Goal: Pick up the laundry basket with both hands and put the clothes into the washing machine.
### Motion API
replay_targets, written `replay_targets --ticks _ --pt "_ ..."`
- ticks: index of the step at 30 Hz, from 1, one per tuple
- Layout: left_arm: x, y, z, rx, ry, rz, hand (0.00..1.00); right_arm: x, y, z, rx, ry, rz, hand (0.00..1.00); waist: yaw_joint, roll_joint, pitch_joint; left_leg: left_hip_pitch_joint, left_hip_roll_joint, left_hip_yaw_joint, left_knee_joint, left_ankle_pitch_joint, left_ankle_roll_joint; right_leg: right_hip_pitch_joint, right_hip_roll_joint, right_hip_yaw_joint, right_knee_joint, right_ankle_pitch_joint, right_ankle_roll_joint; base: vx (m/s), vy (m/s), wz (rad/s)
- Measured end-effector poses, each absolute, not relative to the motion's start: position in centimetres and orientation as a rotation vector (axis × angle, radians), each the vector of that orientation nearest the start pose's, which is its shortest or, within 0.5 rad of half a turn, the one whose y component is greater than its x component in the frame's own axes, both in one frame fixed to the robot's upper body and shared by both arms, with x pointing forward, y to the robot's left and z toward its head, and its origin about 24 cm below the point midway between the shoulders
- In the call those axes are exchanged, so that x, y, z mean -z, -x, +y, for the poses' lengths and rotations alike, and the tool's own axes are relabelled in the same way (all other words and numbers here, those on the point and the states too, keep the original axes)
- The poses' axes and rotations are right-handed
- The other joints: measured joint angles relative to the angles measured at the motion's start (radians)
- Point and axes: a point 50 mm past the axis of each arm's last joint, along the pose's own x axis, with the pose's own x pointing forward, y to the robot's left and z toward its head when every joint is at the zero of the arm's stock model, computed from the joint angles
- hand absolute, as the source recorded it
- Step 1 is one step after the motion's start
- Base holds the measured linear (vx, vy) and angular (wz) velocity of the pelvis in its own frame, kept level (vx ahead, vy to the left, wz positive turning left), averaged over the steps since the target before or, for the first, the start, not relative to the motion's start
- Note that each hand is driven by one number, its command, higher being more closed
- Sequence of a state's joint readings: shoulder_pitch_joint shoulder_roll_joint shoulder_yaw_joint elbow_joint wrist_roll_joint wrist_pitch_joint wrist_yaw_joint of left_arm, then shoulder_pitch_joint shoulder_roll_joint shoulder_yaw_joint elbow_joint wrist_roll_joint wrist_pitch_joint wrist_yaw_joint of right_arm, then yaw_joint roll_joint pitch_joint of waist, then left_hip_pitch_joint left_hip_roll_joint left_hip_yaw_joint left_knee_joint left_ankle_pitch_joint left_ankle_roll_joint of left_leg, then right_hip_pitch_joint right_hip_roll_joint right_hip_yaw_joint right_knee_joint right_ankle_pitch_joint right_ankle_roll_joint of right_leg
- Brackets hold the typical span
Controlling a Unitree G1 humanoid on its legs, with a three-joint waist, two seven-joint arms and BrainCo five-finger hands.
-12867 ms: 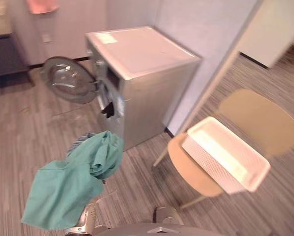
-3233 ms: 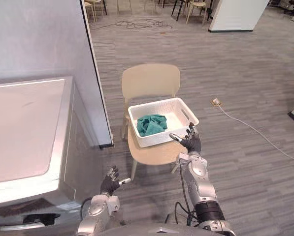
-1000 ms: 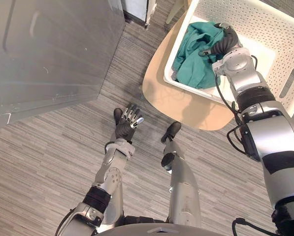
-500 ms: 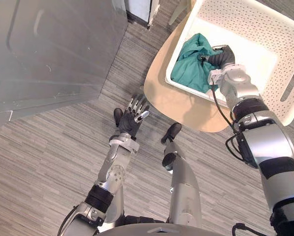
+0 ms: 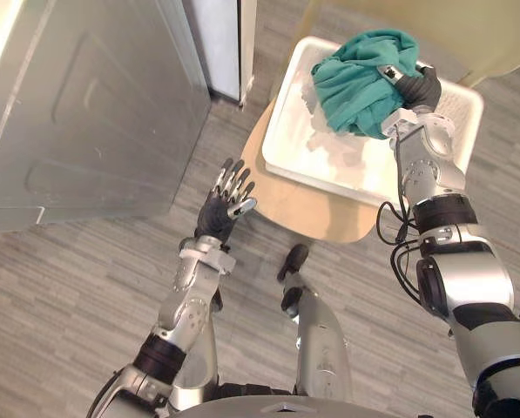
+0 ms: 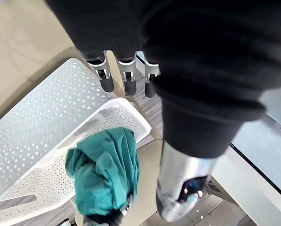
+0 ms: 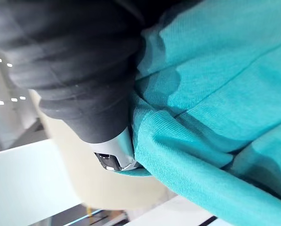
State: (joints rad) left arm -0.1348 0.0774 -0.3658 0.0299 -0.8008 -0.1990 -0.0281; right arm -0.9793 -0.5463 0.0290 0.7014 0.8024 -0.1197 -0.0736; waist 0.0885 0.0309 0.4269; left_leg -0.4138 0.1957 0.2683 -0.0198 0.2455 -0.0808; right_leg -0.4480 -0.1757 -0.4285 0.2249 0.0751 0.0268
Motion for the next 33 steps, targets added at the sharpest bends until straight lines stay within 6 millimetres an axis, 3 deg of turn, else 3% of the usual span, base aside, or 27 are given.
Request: replay_targets --ticks 1,5,6,12,15,20,26,33 --pt "-6.6 -25.8 8.2 0.34 0.71 -0.091 0.0 -24.5 -38.8 -24.5 0.107 -0.353 -0.439 1.0 -0.009 -0.002 -0.036 0.005 -0.004 -0.006 -0.001 -0.002 0.0 0.007 0.003 0.0 -0.005 -0.007 0.009 0.04 -0.049 0.05" --pt "-4.5 -24.6 9.3 0.293 0.687 -0.016 0.0 -22.3 -37.6 -24.7 0.097 -0.341 -0.426 1.0 -0.021 -0.01 -0.08 0.082 -0.004 -0.008 -0.003 -0.026 -0.001 0.098 0.011 0.002 -0.043 -0.009 0.017 0.07 -0.042 -0.02" --pt "-3.3 -24.0 9.7 0.266 0.681 0.028 0.0 -21.0 -37.0 -24.5 0.084 -0.34 -0.407 1.0 -0.031 -0.018 -0.129 0.086 -0.006 -0.008 -0.006 -0.029 -0.004 0.105 0.017 0.006 -0.061 -0.004 0.023 0.08 -0.03 -0.06" --pt "-2.7 -23.7 10.2 0.282 0.566 0.058 0.0 -17.4 -34.8 -23.6 0.007 -0.403 -0.375 1.0 -0.066 -0.043 -0.188 0.179 -0.013 0.023 -0.048 -0.032 -0.003 0.177 0.027 0.035 -0.112 0.012 0.029 0.09 -0.012 -0.15" --pt "-3.7 -24.5 10.1 0.329 0.439 0.017 0.0 -16.9 -33.5 -22.8 -0.075 -0.45 -0.387 1.0 -0.095 -0.056 -0.224 0.194 -0.014 0.052 -0.057 -0.038 -0.004 0.185 0.038 0.061 -0.151 0.029 0.037 0.09 -0.01 -0.27" --pt "-7.3 -27.9 8.3 0.444 0.146 -0.132 0.0 -18.1 -31.3 -20.9 -0.255 -0.461 -0.444 1.0 -0.148 -0.071 -0.278 0.236 -0.012 0.093 -0.057 -0.052 -0.011 0.227 0.056 0.097 -0.222 0.068 0.032 0.07 -0.008 -0.24" --pt "-10.3 -29.7 6.7 0.497 -0.078 -0.267 0.0 -17.9 -28.3 -19.0 -0.446 -0.505 -0.454 1.0 -0.172 -0.07 -0.315 0.284 -0.01 0.116 -0.057 -0.065 -0.018 0.267 0.064 0.118 -0.24 0.077 0.035 0.05 -0.001 -0.12" --pt "-11.0 -29.9 6.0 0.511 -0.149 -0.3 0.0 -15.7 -25.8 -15.9 -0.634 -0.56 -0.335 1.0 -0.172 -0.068 -0.342 0.316 -0.015 0.121 -0.058 -0.07 -0.017 0.306 0.064 0.124 -0.265 0.077 0.045 0.01 0.003 -0.02"
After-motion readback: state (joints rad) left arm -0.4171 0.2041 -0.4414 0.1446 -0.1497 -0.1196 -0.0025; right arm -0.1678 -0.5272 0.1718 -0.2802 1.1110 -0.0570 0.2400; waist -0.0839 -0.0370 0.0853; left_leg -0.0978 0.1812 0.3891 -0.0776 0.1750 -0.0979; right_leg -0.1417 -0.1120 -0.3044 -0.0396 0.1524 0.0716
